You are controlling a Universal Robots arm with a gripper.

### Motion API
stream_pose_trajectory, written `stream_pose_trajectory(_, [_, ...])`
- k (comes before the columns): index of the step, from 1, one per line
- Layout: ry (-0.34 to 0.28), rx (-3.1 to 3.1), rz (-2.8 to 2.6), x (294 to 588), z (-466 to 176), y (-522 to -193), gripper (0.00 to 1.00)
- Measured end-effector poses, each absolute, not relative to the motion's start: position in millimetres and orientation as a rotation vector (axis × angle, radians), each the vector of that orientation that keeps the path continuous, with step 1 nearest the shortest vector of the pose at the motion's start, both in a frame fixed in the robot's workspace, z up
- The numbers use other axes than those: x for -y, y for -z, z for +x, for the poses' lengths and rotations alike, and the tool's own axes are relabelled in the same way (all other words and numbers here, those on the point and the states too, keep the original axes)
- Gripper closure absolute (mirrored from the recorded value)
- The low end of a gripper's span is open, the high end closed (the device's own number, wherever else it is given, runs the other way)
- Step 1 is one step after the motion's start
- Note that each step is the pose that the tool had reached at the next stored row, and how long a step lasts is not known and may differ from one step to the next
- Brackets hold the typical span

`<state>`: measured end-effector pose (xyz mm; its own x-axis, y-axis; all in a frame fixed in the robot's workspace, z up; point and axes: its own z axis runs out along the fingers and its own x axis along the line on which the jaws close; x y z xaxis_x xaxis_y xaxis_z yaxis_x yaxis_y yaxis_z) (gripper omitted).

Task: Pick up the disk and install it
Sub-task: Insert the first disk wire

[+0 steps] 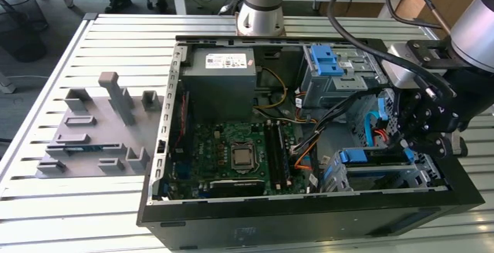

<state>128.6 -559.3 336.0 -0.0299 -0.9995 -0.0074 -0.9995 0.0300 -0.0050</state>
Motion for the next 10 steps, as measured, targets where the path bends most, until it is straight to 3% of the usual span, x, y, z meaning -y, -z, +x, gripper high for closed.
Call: stream_pose_trajectory(10, [-0.002, -2.248, -2.182, 559.4, 130.0, -332.8, 0.89])
